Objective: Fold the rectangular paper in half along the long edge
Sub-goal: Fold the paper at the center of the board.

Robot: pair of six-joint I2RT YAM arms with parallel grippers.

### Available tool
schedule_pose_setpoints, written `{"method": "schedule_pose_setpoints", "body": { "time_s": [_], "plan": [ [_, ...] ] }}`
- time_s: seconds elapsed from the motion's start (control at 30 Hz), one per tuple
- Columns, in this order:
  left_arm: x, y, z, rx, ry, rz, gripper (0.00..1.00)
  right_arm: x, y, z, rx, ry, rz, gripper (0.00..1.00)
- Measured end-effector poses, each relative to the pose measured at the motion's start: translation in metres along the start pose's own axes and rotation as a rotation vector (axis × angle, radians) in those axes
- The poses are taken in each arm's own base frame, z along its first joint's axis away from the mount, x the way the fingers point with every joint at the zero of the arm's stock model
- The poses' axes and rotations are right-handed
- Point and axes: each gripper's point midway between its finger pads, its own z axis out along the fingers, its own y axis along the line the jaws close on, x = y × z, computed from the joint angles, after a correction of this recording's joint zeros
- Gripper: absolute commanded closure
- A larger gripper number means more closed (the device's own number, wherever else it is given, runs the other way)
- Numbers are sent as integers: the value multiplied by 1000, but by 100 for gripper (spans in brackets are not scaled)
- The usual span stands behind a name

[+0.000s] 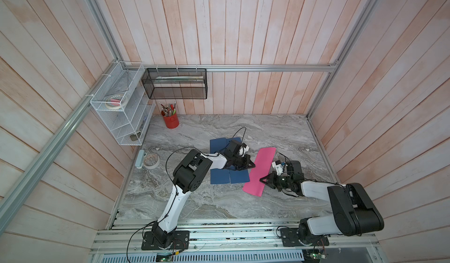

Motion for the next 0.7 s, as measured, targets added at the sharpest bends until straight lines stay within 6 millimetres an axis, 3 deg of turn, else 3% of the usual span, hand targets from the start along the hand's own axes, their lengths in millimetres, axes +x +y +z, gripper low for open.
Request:
{"method": "schedule_pose_setpoints", "body": {
  "time_s": [0.03, 0.1, 0.27, 0.33, 0.43, 0.7],
  "plan": [
    [0, 0, 0, 0, 0, 0, 100, 1, 0, 0, 1, 1, 4, 75],
    [0, 0, 0, 0, 0, -1, 100, 4, -1, -1, 2, 5, 12, 68],
    [0, 0, 0, 0, 0, -1, 100, 25, 2, -4, -4, 36, 16, 67],
    [0, 0, 0, 0, -1, -1, 100, 29, 8, -7, -14, 38, 8, 76],
    [0, 1, 0, 0, 0, -2, 100, 33, 15, -12, -33, 25, -3, 100],
    [-1, 1, 0, 1, -2, -9, 100, 41, 2, -15, 3, 13, 27, 100]
  ]
}}
